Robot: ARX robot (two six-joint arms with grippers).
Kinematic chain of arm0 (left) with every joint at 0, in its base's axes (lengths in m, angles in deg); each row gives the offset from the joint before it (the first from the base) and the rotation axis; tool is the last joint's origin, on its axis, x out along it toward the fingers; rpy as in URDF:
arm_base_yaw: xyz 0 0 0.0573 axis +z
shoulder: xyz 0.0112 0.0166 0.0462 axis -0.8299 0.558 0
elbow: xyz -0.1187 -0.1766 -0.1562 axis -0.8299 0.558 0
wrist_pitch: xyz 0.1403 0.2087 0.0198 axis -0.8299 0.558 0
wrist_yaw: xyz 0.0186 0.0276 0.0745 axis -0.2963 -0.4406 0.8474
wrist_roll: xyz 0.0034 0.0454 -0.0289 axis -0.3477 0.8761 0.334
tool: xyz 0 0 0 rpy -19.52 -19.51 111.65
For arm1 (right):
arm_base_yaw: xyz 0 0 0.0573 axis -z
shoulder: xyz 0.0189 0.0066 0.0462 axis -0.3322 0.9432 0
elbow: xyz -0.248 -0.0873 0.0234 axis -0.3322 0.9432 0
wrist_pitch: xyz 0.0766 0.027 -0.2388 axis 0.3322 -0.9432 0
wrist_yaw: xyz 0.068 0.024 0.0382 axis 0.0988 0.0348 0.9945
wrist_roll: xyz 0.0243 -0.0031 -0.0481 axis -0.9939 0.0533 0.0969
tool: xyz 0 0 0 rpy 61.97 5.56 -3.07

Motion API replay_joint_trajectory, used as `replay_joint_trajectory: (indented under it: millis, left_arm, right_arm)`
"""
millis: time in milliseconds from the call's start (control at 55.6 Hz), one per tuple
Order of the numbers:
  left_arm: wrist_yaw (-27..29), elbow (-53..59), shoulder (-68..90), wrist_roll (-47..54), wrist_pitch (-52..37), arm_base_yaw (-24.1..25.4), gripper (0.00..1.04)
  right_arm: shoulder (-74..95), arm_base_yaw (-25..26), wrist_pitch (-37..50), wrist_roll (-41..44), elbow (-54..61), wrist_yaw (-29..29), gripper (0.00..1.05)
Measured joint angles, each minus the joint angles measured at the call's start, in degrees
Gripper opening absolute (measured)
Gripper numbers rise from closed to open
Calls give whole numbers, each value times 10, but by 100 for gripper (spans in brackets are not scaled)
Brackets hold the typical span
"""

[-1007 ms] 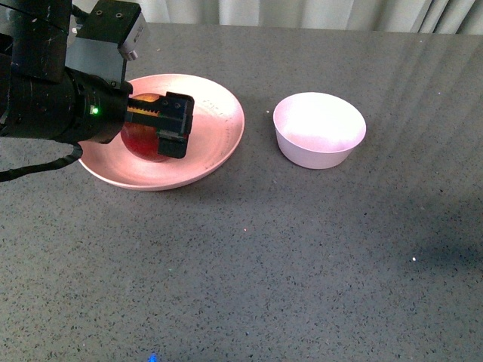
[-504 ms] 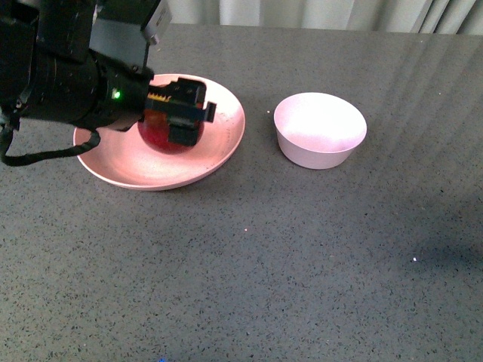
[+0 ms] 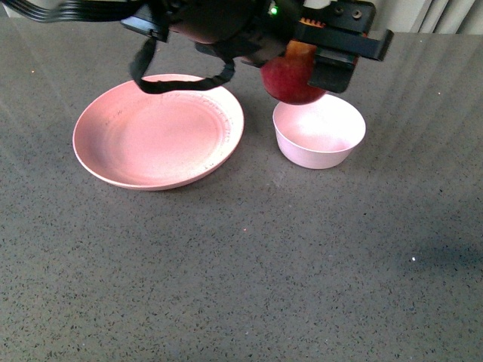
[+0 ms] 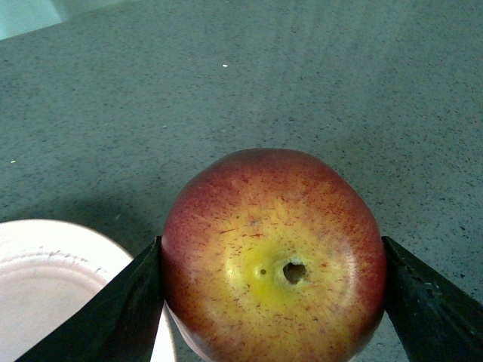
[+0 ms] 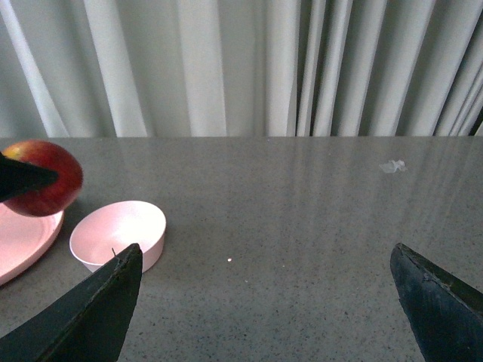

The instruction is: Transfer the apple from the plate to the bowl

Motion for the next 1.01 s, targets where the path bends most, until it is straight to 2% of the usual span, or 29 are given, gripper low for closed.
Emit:
replay_joint_trajectory:
  millis: [629, 1007]
  left_arm:
    - [-5, -121, 117, 3, 56, -18, 71]
    - [-4, -138, 147, 1, 69, -24, 72]
  right_arm:
    - [0, 0, 0, 0, 0, 0, 96]
    - [0, 0, 0, 0, 0, 0, 96]
